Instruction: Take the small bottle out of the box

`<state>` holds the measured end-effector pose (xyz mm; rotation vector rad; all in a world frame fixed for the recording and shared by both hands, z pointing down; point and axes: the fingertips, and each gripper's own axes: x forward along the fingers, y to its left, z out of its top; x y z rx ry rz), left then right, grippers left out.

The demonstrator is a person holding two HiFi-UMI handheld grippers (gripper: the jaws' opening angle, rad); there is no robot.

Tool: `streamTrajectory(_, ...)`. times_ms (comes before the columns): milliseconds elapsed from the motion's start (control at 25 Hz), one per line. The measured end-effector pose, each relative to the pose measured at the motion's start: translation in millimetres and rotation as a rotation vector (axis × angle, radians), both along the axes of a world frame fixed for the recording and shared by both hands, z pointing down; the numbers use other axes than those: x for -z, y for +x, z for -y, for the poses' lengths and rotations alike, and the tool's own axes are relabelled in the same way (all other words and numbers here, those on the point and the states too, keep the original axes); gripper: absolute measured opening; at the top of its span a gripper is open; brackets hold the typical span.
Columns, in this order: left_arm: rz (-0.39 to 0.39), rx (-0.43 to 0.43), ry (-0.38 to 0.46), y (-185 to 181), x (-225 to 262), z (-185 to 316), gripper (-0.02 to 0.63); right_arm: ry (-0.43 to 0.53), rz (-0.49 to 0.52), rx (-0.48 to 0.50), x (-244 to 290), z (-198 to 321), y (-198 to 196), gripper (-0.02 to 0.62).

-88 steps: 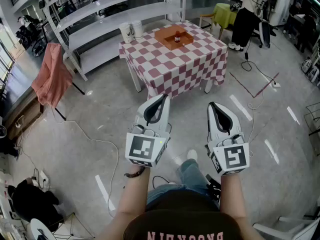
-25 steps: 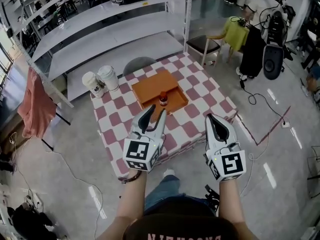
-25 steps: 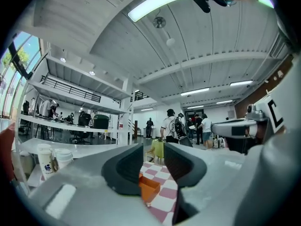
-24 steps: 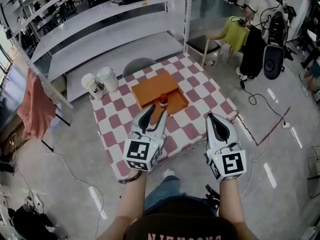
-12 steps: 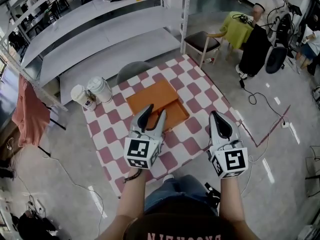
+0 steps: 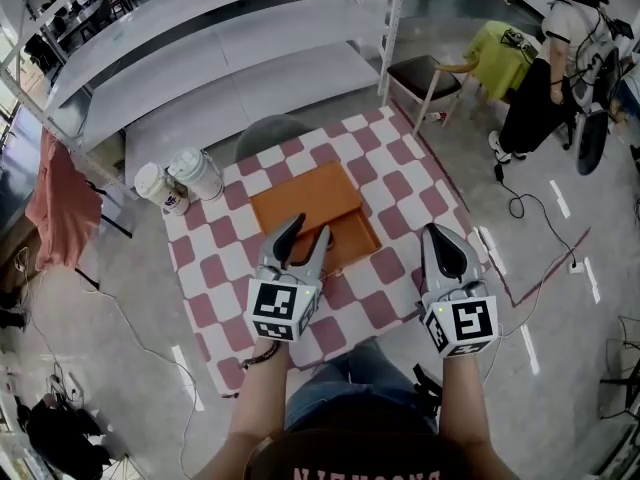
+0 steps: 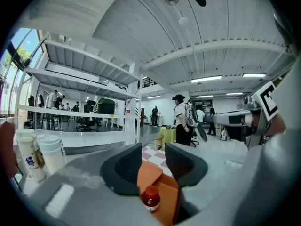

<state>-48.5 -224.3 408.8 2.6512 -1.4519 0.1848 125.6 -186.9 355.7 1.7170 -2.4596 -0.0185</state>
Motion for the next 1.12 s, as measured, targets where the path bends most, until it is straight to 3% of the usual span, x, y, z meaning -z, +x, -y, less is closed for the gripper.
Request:
streamTrajectory(360, 0.040, 0.045, -0.129, 5, -63, 16, 0.147, -0.141, -0.012, 0.038, -62, 23, 22, 0.002)
streamTrajectory(680, 0.092, 0.034, -0.231, 13, -116, 17, 0.147, -0.226, -0.003, 0.061, -106, 19, 17, 0.002)
streamTrajectory(1120, 0.138, 0.051, -0.221, 12, -135, 26, 0.144, -0.282, 0.001, 0.023, -133, 4, 31, 0.002)
